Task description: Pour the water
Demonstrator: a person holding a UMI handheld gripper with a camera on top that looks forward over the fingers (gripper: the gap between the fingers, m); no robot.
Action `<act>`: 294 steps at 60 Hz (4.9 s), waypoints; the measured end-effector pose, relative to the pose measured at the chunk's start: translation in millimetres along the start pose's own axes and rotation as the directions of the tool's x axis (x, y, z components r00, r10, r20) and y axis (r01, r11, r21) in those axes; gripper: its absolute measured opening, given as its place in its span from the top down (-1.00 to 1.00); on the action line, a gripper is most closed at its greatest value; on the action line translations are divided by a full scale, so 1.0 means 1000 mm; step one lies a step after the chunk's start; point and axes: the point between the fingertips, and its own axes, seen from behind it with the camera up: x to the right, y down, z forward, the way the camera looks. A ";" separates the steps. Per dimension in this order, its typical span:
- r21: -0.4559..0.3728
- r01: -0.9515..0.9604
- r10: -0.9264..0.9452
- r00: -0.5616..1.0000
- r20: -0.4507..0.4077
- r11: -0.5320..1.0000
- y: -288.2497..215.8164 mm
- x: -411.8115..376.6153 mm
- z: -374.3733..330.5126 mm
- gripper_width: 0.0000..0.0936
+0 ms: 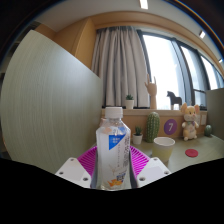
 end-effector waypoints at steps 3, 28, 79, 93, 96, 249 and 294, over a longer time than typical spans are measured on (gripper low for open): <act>0.010 -0.012 0.012 1.000 -0.023 1.000 -0.002 0.003 -0.001 0.12; -0.005 -0.287 0.287 0.957 -0.051 0.958 -0.017 0.020 0.040 0.26; 0.130 -0.724 0.711 -0.599 0.368 -0.678 -0.073 0.159 0.128 0.26; 0.100 -0.627 0.613 -0.695 0.376 -0.773 -0.069 0.161 0.135 0.24; 0.094 -0.632 0.614 -0.691 0.381 -0.769 -0.072 0.161 0.135 0.24; -0.242 -0.124 0.024 0.925 -0.380 0.962 0.047 0.276 -0.082 -0.59; -0.141 -0.044 0.015 0.980 -0.196 0.989 -0.034 0.141 -0.201 -0.61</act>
